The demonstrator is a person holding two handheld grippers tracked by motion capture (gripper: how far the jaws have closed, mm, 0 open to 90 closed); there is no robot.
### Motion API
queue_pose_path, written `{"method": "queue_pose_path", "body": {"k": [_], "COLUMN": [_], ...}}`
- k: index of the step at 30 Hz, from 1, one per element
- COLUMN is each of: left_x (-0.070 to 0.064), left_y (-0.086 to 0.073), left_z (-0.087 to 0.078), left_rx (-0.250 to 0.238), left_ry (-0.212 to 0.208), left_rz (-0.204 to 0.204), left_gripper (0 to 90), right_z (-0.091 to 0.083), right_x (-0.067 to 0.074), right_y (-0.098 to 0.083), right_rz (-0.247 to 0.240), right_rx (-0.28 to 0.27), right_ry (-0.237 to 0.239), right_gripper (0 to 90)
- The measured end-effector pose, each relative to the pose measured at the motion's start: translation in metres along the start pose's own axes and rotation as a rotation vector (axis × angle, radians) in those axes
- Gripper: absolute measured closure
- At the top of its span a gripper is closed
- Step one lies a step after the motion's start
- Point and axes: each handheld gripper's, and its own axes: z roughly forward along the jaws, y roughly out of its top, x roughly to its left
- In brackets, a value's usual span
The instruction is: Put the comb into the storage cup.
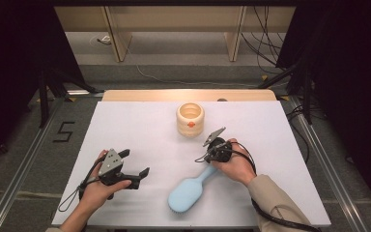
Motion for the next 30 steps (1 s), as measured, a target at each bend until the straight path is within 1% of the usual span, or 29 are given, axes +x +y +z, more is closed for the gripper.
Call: {"method": "queue_pose_path", "body": {"k": [1,3,5,10,11,12,13,15,21,23,24,25,26,29,30], "left_x": [0.0,0.0,0.0,0.0,0.0,0.0,0.0,0.0,0.0,0.0,0.0,0.0,0.0,0.0,0.0], "left_y": [0.0,0.0,0.0,0.0,0.0,0.0,0.0,0.0,0.0,-0.001,-0.001,-0.001,-0.001,-0.001,-0.001], "left_z": [0.0,-0.001,0.0,-0.001,-0.001,-0.001,-0.001,-0.001,-0.002,-0.002,-0.002,-0.002,-0.002,-0.001,-0.001], "left_rx": [0.001,0.001,0.0,0.001,0.001,-0.002,-0.001,0.0,-0.002,-0.001,-0.001,-0.001,-0.001,0.001,0.001], "left_ry": [0.0,-0.001,-0.002,-0.002,-0.002,0.0,0.001,0.001,0.001,0.002,0.002,0.002,0.002,0.002,0.003], "left_rz": [0.0,-0.001,-0.002,-0.001,-0.001,-0.004,-0.004,-0.003,-0.004,-0.005,-0.006,-0.006,-0.005,-0.005,-0.005], "left_gripper": [1.5,1.6,1.6,1.6,1.6,1.6,1.6,1.6,1.6,1.6,1.6,1.6,1.6,1.6,1.7], "right_z": [0.0,0.0,-0.003,-0.01,-0.01,-0.014,-0.015,-0.018,-0.026,-0.027,-0.03,-0.03,-0.032,-0.034,-0.035], "right_x": [-0.001,0.0,0.0,0.006,0.006,0.01,0.011,0.015,0.024,0.025,0.028,0.028,0.031,0.037,0.038], "right_y": [0.0,-0.001,-0.003,-0.014,-0.014,-0.021,-0.023,-0.028,-0.041,-0.043,-0.048,-0.048,-0.052,-0.057,-0.059], "right_rz": [-0.019,-0.008,-0.022,-0.027,-0.027,-0.025,-0.023,-0.038,-0.039,-0.041,-0.04,-0.04,-0.042,-0.034,-0.043], "right_rx": [0.011,0.026,0.054,0.091,0.091,0.091,0.095,0.099,0.108,0.105,0.105,0.105,0.104,0.088,0.092], "right_ry": [-0.001,-0.001,0.0,0.0,0.0,0.001,-0.003,-0.006,-0.011,-0.01,-0.01,-0.01,-0.011,-0.016,-0.016], "right_gripper": [90.0,90.0,90.0,90.0,90.0,90.0,90.0,90.0,90.0,90.0,90.0,90.0,90.0,90.0,90.0]}}
